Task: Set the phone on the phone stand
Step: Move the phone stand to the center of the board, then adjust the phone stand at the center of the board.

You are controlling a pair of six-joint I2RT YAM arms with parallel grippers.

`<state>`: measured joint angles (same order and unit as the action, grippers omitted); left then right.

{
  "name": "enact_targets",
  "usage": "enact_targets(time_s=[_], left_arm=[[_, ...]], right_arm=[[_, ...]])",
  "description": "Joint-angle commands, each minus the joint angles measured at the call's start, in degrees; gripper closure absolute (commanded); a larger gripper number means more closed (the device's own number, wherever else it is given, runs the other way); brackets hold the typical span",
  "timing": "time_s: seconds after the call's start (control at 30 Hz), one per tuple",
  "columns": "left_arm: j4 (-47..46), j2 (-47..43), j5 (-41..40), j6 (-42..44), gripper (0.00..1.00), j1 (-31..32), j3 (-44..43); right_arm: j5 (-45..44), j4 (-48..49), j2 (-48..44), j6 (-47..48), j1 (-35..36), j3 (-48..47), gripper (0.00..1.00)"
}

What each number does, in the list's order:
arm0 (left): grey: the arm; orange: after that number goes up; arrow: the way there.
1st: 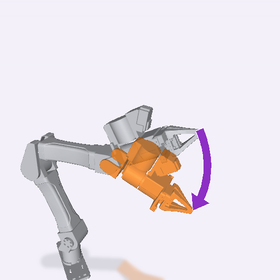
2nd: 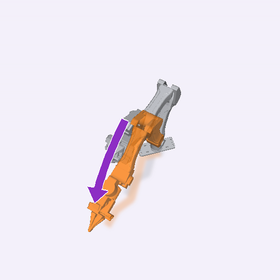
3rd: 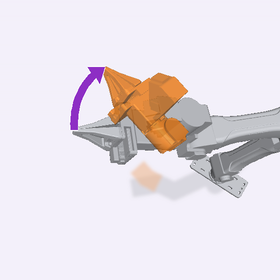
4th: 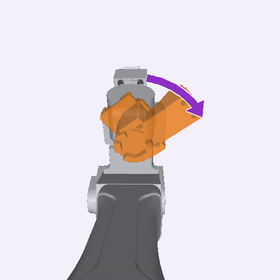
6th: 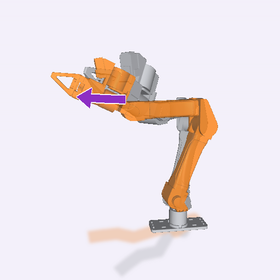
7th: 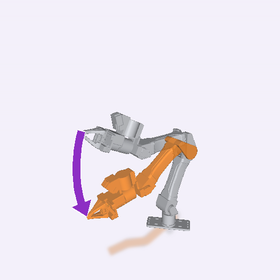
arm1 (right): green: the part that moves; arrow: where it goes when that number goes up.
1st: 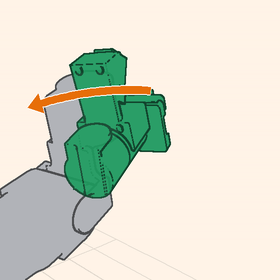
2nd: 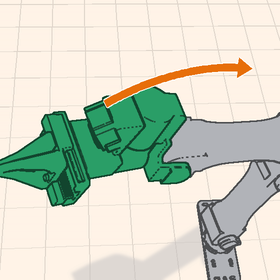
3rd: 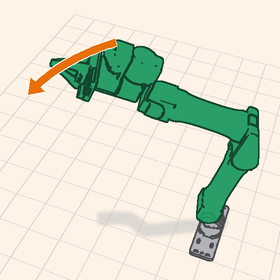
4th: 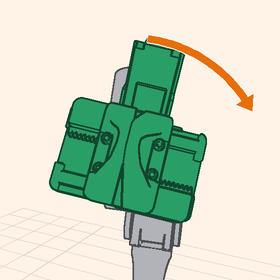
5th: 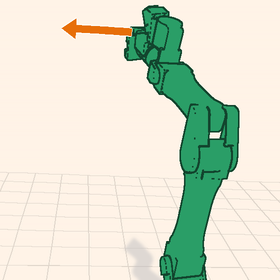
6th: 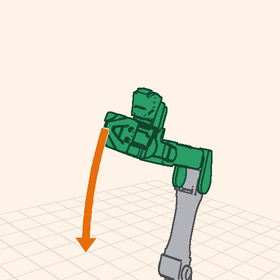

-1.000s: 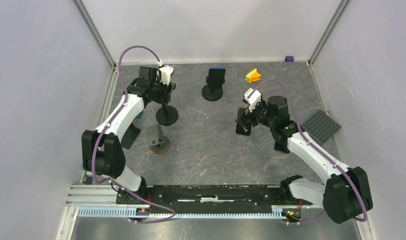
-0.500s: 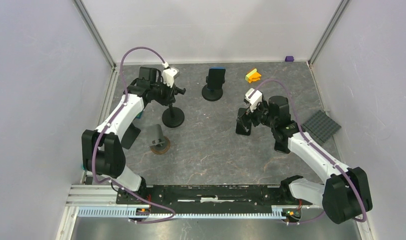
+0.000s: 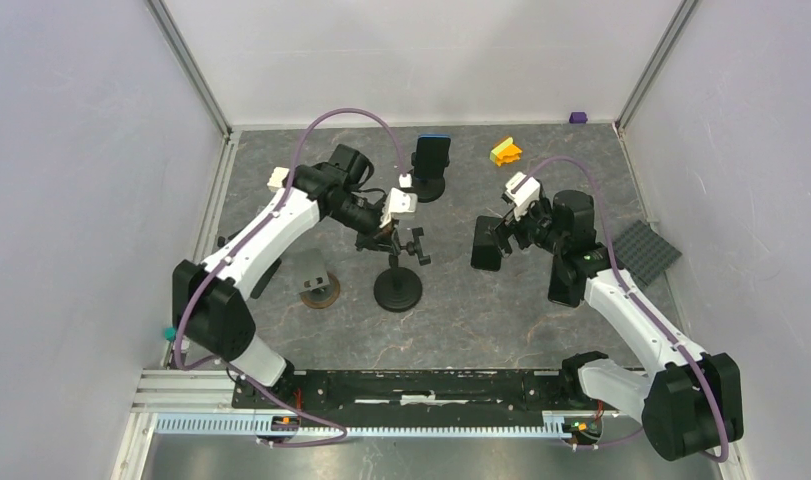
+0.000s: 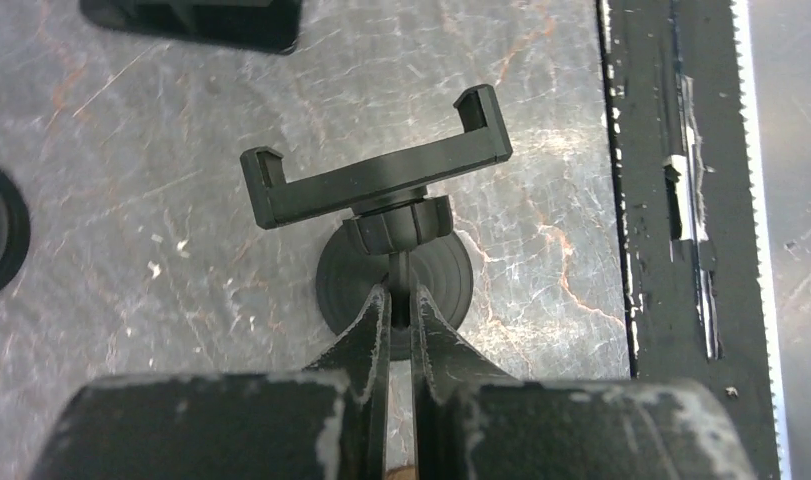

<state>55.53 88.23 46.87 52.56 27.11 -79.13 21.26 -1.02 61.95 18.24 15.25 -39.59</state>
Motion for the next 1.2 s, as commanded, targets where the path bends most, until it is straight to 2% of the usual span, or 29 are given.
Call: enact_targets(time_s=[0.0, 0.07, 0.1, 0.13, 0.23, 0.33, 0.43, 0.5, 0.6, 0.7, 0.77, 0.93, 1.17], left_arm=[[9.5, 4.3, 6.0, 11.9, 0.94, 1.0, -7.0], [9.7, 5.0, 5.8, 12.1, 0.87, 1.3, -7.9], [9.7, 5.0, 5.7, 12.2, 0.79, 1.3, -8.0], [9.6, 4.7, 5.7, 12.1, 0.67, 1.3, -7.8], [4.5, 2.3, 4.4, 7.1, 0.48, 1.3, -4.7], [-7.8, -3.7, -0.5, -3.2, 0.33, 1.4, 3.1], [-22.8, -10.6, -9.0, -15.7, 0.18, 1.7, 12.1], [-31.0, -14.1, -15.5, -23.4, 0.12, 1.8, 18.0], [-39.2, -17.8, -19.2, -32.0, 0.07, 1.9, 25.4], [-46.6, -19.7, -20.5, -38.2, 0.06, 2.7, 30.8], [-50.7, -20.4, -23.4, -40.5, 0.12, 3.8, 33.5], [-60.6, -21.6, -25.3, -41.9, 0.19, 7.1, 39.3], [-61.6, -20.0, -25.6, -40.9, 0.54, 8.4, 39.1]], right_arm=[[2.0, -1.1, -1.1, 0.9, -0.2, 0.2, 0.04], [2.1, -1.1, -1.1, 1.0, -0.3, 0.3, 0.04], [2.2, -1.0, -1.1, 1.1, -0.4, 0.2, 0.04], [2.7, -1.1, -1.1, 1.2, -0.3, 0.2, 0.04], [4.1, -1.2, -0.9, 1.6, -0.3, 0.4, 0.04], [7.0, -1.3, -1.0, 2.2, -0.3, 0.6, 0.04], [8.7, -1.3, -1.3, 2.6, -0.3, 0.8, 0.03], [8.8, -1.2, -1.1, 2.7, -0.3, 0.8, 0.03], [9.0, -1.3, -0.5, 2.8, -0.3, 0.8, 0.03], [8.7, -1.3, 0.2, 2.9, -0.3, 0.8, 0.03], [8.4, -1.3, 0.6, 2.9, -0.3, 0.8, 0.03], [6.6, -0.8, 0.6, 3.4, -0.4, 1.2, 0.03], [5.7, -0.9, 1.4, 3.9, -0.4, 1.3, 0.03]])
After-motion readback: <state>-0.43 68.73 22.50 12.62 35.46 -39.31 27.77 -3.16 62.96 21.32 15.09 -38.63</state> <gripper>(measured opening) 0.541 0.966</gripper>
